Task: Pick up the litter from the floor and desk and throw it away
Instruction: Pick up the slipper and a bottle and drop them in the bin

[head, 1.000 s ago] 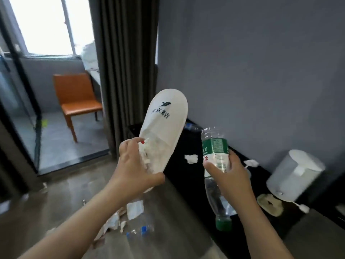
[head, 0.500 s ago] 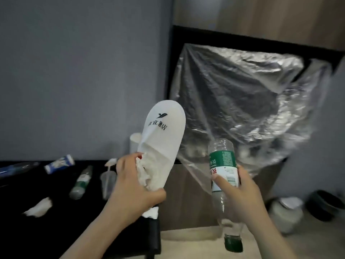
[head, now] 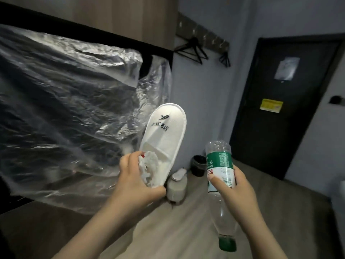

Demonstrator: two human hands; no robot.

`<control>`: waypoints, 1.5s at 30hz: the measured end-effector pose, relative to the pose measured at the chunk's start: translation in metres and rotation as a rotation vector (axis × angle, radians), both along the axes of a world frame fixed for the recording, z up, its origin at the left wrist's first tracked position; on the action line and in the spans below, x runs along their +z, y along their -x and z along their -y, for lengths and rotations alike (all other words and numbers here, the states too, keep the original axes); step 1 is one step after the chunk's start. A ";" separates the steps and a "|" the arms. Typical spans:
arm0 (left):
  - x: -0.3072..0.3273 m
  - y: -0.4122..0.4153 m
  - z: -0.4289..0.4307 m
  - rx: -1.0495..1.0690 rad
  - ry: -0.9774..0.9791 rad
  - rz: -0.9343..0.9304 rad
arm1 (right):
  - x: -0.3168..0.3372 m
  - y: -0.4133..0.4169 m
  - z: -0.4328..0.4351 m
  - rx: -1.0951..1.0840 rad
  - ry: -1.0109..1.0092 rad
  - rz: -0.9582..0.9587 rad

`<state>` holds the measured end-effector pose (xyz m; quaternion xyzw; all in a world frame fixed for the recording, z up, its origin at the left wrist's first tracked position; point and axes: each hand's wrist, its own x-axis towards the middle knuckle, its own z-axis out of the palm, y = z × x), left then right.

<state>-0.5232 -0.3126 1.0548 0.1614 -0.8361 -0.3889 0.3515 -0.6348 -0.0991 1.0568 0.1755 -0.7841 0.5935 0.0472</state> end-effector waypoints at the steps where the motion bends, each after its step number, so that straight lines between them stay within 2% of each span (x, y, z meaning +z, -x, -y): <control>1: 0.001 0.023 -0.010 -0.022 0.004 -0.001 | 0.000 0.018 -0.013 -0.034 0.007 -0.001; 12: -0.018 0.240 -0.068 -0.206 0.006 0.126 | -0.019 0.187 -0.106 -0.307 -0.019 0.012; 30: -0.042 0.585 0.020 -0.472 -0.088 0.131 | -0.040 0.482 -0.023 -0.442 -0.088 0.084; 39: -0.085 0.752 0.019 -0.470 -0.041 0.232 | -0.074 0.650 -0.033 -0.440 -0.065 0.104; 45: -0.081 0.862 0.012 -0.392 -0.056 0.264 | -0.071 0.775 -0.052 -0.376 -0.067 0.118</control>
